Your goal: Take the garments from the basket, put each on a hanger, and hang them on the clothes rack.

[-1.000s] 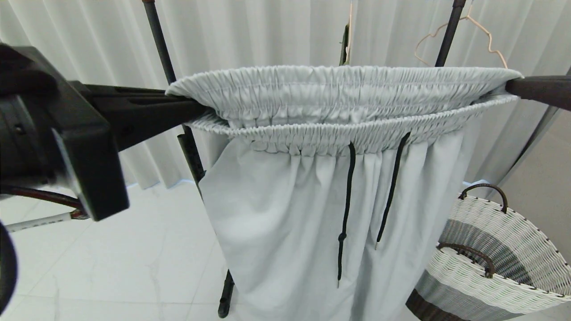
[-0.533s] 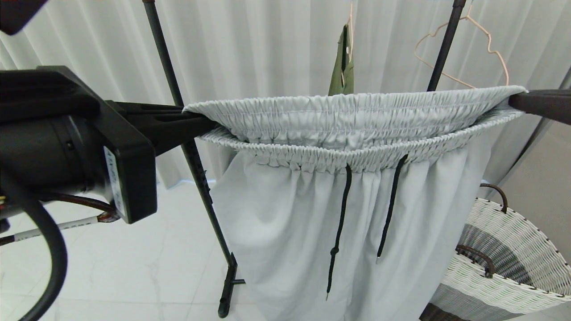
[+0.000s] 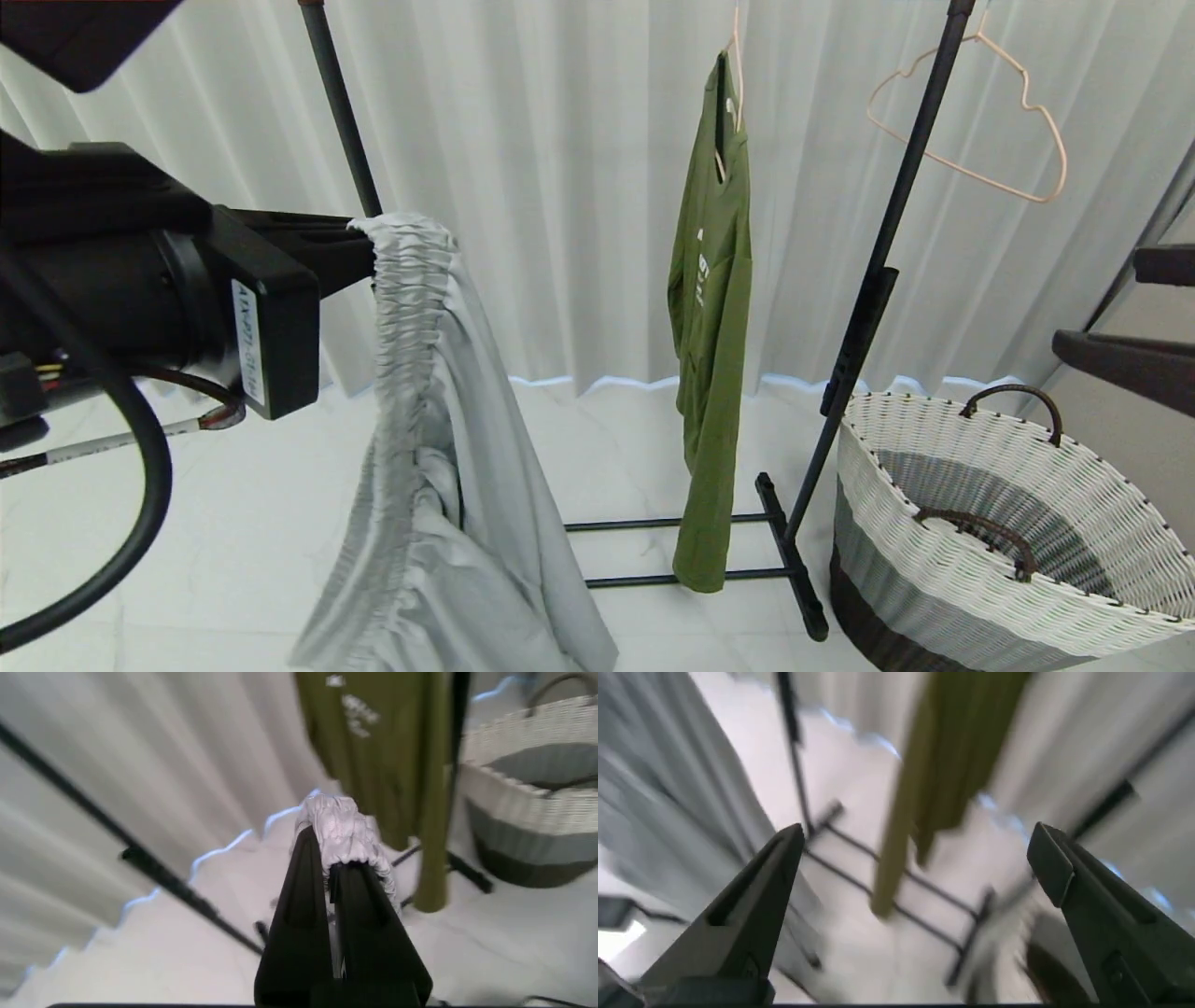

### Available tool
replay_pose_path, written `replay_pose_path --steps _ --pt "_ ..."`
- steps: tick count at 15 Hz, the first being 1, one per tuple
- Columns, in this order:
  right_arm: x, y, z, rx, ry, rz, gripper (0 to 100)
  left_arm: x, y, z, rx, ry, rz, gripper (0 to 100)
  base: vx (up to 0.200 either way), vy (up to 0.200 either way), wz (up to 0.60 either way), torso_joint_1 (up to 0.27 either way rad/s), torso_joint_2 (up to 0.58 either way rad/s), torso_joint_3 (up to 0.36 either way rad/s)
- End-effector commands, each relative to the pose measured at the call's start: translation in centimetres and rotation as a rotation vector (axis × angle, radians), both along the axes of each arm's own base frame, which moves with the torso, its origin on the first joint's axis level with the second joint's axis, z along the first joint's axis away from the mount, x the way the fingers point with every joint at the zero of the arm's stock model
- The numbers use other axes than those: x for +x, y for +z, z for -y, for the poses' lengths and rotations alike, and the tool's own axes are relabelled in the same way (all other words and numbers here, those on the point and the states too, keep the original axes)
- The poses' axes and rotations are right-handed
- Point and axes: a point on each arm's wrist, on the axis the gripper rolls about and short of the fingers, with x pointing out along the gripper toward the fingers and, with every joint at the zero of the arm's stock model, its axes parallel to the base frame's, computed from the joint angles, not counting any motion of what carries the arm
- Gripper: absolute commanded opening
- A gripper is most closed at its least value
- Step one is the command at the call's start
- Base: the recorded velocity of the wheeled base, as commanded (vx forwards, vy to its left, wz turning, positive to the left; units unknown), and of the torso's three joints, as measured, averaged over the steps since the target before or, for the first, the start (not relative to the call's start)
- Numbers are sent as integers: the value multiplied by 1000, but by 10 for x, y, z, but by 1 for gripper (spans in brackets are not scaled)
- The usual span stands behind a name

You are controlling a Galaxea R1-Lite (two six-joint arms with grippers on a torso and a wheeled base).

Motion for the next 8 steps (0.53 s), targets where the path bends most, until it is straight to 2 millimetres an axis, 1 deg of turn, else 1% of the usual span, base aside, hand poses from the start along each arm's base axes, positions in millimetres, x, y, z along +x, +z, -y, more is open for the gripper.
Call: replay_pose_path --steps 1,2,4,5,7,8 --pt "-3 -3 21 -49 -110 -16 100 6 0 -10 15 61 9 0 0 0 0 0 0 0" --pt "-4 -7 34 -119 -212 -54 100 10 -1 -16 31 99 14 0 0 0 0 0 0 0" --pt "-2 -13 51 -200 -373 -84 100 13 -1 -29 27 166 17 0 0 0 0 0 0 0" --pt "-1 -17 59 -245 -448 -83 100 15 -5 -37 36 210 9 0 0 0 0 0 0 0" --pt "1 -21 68 -300 -541 -86 100 20 -13 -50 49 293 -10 0 0 0 0 0 0 0" --pt "2 -21 71 -304 -583 -92 100 22 -13 -58 46 339 -10 0 0 0 0 0 0 0"
